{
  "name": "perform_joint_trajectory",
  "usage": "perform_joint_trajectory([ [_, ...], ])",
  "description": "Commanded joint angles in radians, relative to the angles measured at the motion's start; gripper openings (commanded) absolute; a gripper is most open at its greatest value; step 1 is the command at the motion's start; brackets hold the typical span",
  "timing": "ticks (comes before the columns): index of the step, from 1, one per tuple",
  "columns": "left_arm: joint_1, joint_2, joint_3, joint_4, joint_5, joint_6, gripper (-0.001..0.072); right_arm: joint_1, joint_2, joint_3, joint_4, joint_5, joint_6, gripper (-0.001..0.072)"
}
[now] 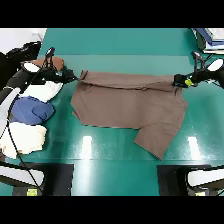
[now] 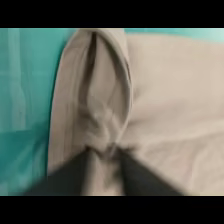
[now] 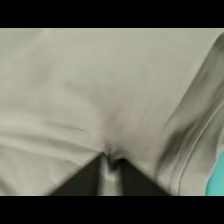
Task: Fold the shirts.
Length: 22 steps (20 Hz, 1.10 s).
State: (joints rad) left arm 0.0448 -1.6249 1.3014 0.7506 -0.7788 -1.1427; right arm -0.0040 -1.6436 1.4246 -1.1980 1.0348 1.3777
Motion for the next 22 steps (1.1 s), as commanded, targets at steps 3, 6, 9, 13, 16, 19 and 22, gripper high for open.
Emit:
perform_joint_trajectory([
  [3,0.037,0.011,0.056,0.020,-0.183,-0.085,0.0537,-0.021,0.025,0.037,0.024,0.167,0.015,0.0446],
  [6,0.119,0.102,0.053,0.086,-0.319,-0.081,0.0523,-0.090,0.144,-0.011,0.021,0.234,-0.014,0.0441],
  [9,0.176,0.203,-0.051,0.192,-0.488,-0.081,0.0522,-0.167,0.290,-0.133,0.069,0.254,-0.015,0.0433],
  [13,0.190,0.336,-0.324,0.184,-0.461,-0.053,0.0522,-0.222,0.382,-0.248,0.238,0.254,-0.059,0.0433],
  [16,0.190,0.391,-0.486,0.174,-0.385,-0.034,0.0522,-0.210,0.397,-0.274,0.285,0.252,-0.071,0.0433],
  [19,0.190,0.391,-0.552,0.125,-0.348,0.036,0.0522,-0.166,0.397,-0.273,0.290,0.251,-0.071,0.0433],
  [22,0.187,0.391,-0.580,0.124,-0.280,0.037,0.0522,-0.124,0.397,-0.273,0.290,0.250,-0.071,0.0432],
])
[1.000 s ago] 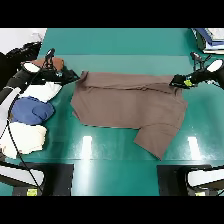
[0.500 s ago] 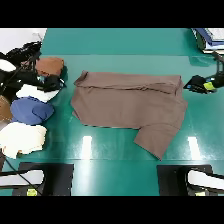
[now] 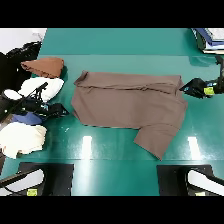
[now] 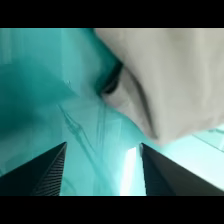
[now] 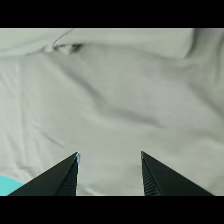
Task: Fold the shirts.
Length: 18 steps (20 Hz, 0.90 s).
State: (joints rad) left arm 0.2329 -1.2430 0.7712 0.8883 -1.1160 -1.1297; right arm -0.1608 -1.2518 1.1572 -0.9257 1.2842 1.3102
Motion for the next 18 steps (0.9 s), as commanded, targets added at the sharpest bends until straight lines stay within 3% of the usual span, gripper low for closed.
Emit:
perform_joint_trajectory([
  [1,-0.011,0.006,-0.050,-0.016,0.066,0.031,0.0522,0.044,0.005,-0.006,0.017,0.000,-0.003,0.0432],
  [5,-0.111,-0.037,-0.050,-0.031,0.133,0.029,0.0522,0.061,0.005,-0.006,0.018,0.001,-0.003,0.0433],
  [8,-0.146,-0.062,-0.050,-0.028,0.196,-0.026,0.0521,0.060,0.007,-0.006,0.017,0.010,-0.002,0.0432],
  [9,-0.146,-0.061,-0.050,-0.027,0.201,-0.027,0.0472,0.060,0.007,-0.006,0.017,0.016,-0.002,0.0433],
  [10,-0.146,-0.061,-0.050,-0.028,0.208,-0.026,0.0351,0.060,0.007,-0.006,0.017,0.022,-0.002,0.0433],
  [14,-0.146,-0.061,-0.050,-0.032,0.234,-0.050,0.0348,0.059,0.007,-0.006,0.016,0.020,-0.002,0.0432],
  [15,-0.146,-0.061,-0.050,-0.032,0.233,-0.048,0.0096,0.059,0.007,-0.006,0.016,0.021,-0.002,0.0432],
  [16,-0.146,-0.061,-0.050,-0.033,0.231,-0.048,0.0025,0.059,0.007,-0.006,0.014,0.023,-0.002,0.0433],
  [18,-0.146,-0.060,-0.040,-0.031,0.194,-0.047,0.0023,0.057,0.007,-0.006,-0.012,0.056,0.000,0.0433],
])
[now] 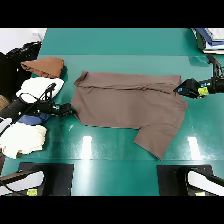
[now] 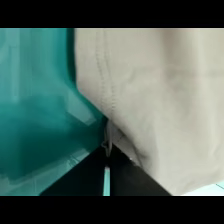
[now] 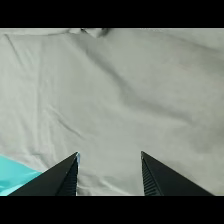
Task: Fold the shirts.
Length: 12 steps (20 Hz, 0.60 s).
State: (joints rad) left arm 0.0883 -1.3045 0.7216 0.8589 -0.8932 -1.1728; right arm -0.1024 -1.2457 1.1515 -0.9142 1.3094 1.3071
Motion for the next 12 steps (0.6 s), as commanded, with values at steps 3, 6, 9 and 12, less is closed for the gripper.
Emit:
perform_joint_trajectory([
  [3,-0.002,0.063,0.040,0.006,-0.085,0.006,0.0022,-0.005,0.001,-0.001,-0.194,0.145,0.051,0.0433],
  [6,-0.002,0.188,0.046,0.029,-0.111,0.006,0.0022,-0.053,0.001,-0.002,-0.304,0.257,0.067,0.0433],
  [9,-0.002,0.274,0.046,0.032,-0.161,0.006,0.0023,-0.134,0.051,-0.098,-0.311,0.261,0.108,0.0433],
  [12,-0.002,0.283,0.047,0.032,-0.171,0.006,0.0023,-0.222,0.130,-0.334,-0.307,0.241,0.133,0.0436],
])
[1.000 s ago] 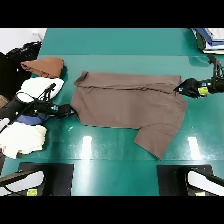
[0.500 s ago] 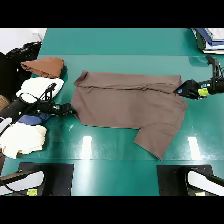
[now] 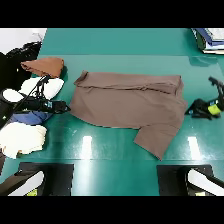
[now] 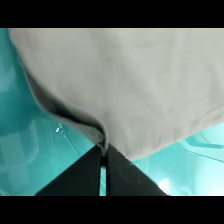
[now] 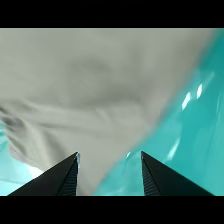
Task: Fold the shirts.
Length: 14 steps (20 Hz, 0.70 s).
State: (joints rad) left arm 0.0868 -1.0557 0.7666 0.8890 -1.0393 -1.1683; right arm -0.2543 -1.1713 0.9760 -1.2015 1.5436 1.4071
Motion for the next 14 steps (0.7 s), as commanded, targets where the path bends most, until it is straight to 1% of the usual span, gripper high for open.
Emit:
perform_joint_trajectory([
  [1,0.000,0.035,0.002,0.001,-0.023,0.001,0.0023,-0.084,0.070,-0.230,-0.012,-0.022,0.032,0.0436],
  [4,0.000,0.035,0.002,0.001,-0.027,-0.002,0.0023,-0.073,0.066,-0.386,0.088,-0.143,0.014,0.0433],
  [6,0.000,0.035,0.002,0.000,-0.032,-0.002,0.0023,-0.029,0.041,-0.423,0.156,-0.225,-0.002,0.0433],
  [8,0.000,0.035,0.002,0.001,-0.033,-0.002,0.0023,0.034,0.016,-0.417,0.159,-0.277,-0.002,0.0432],
  [9,0.000,0.035,0.002,0.001,-0.036,-0.002,0.0023,0.063,0.006,-0.408,0.156,-0.293,-0.002,0.0395],
  [10,0.000,0.035,0.002,0.001,-0.040,-0.002,0.0023,0.085,0.003,-0.400,0.150,-0.307,-0.002,0.0263],
  [11,0.000,0.035,0.002,0.002,-0.045,-0.002,0.0023,0.101,0.006,-0.392,0.144,-0.318,-0.002,0.0176],
  [12,0.000,0.035,0.002,0.002,-0.053,-0.002,0.0023,0.116,0.017,-0.385,0.125,-0.321,-0.002,0.0114],
  [13,0.000,0.038,0.002,0.004,-0.066,-0.003,0.0023,0.127,0.038,-0.381,0.099,-0.314,-0.002,0.0017],
  [14,0.000,0.049,0.002,0.016,-0.087,-0.010,0.0021,0.132,0.068,-0.383,0.077,-0.294,-0.002,0.0017],
])
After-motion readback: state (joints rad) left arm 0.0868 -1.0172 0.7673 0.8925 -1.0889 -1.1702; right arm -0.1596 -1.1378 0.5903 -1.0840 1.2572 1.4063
